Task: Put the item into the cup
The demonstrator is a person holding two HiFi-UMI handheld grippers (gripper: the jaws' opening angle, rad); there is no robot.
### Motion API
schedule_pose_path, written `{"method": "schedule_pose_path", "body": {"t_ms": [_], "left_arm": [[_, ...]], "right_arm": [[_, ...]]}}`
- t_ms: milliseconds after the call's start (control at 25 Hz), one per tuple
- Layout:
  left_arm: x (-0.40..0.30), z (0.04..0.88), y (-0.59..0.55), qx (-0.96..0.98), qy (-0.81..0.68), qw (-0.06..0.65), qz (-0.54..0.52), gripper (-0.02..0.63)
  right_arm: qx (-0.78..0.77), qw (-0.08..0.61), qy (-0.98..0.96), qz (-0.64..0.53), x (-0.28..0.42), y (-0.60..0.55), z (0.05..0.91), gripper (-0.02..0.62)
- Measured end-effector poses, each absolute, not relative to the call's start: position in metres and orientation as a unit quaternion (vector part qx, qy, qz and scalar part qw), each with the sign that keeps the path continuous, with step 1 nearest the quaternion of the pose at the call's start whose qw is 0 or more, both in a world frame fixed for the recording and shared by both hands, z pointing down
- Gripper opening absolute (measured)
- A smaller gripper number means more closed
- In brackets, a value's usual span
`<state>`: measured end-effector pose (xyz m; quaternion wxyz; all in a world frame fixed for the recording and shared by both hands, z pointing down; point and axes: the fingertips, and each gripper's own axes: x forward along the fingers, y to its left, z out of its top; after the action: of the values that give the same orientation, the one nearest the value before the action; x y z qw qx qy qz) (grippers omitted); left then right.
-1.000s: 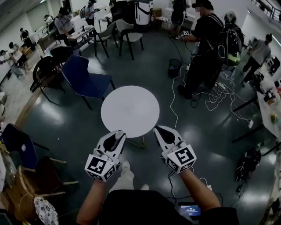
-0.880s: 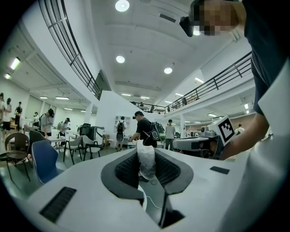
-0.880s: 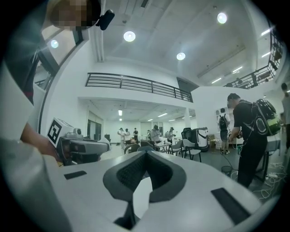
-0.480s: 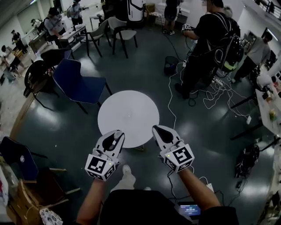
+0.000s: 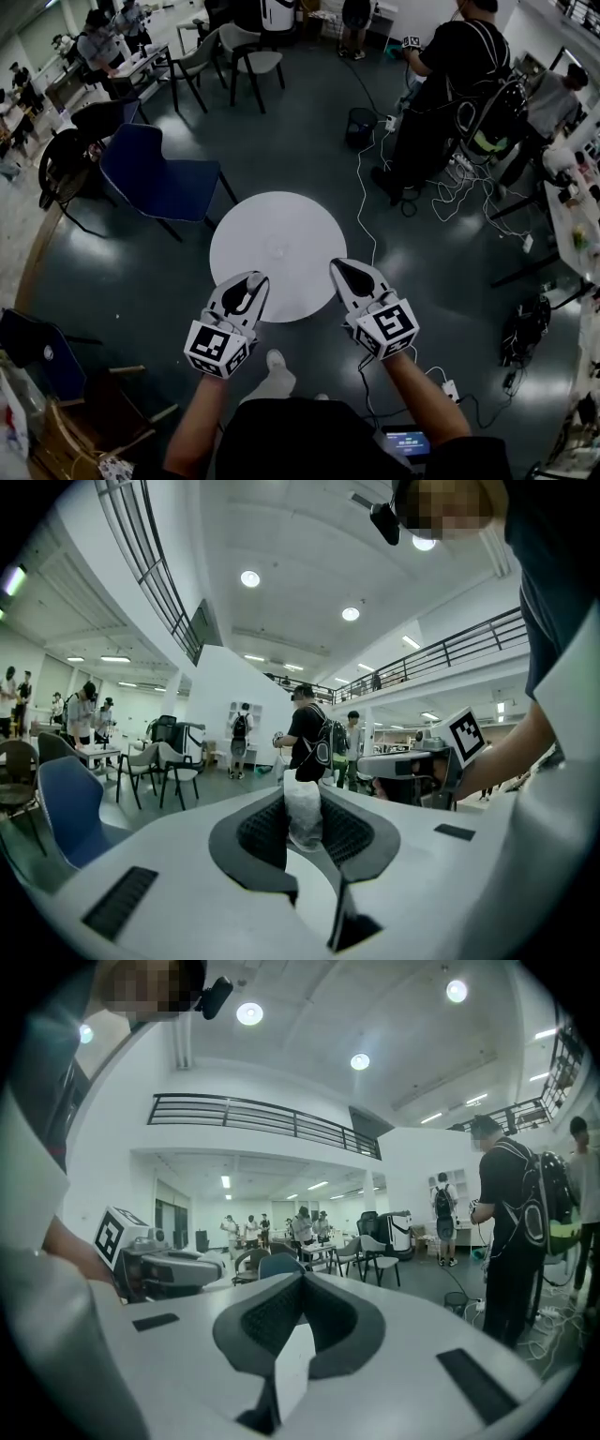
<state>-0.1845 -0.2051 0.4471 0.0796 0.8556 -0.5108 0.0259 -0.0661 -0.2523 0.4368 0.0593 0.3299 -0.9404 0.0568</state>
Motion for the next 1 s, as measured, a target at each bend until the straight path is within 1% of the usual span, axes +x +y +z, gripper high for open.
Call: {"method": "schedule_pose_path", "body": {"t_ms": [160, 480, 1000], "left_arm": [[-0.206, 0.452, -0.219, 0.860, -0.503, 0.082, 0.029, 0.081], [-0.229, 0.466, -0.233, 0.870, -0.483, 0.086, 0.039, 0.081], [-0.223, 0.513, -0.276, 0.875, -0.467, 0.106, 0.071, 0.081]], "right_arm": [[0.336, 0.064, -0.938, 0.057, -0.087, -0.265, 0.439, 0.017], [0.353, 0.075, -0.930, 0.063, -0.106, -0.275, 0.451, 0.017], [0.365, 0.107, -0.920, 0.092, -0.094, -0.307, 0.493, 0.017]]}}
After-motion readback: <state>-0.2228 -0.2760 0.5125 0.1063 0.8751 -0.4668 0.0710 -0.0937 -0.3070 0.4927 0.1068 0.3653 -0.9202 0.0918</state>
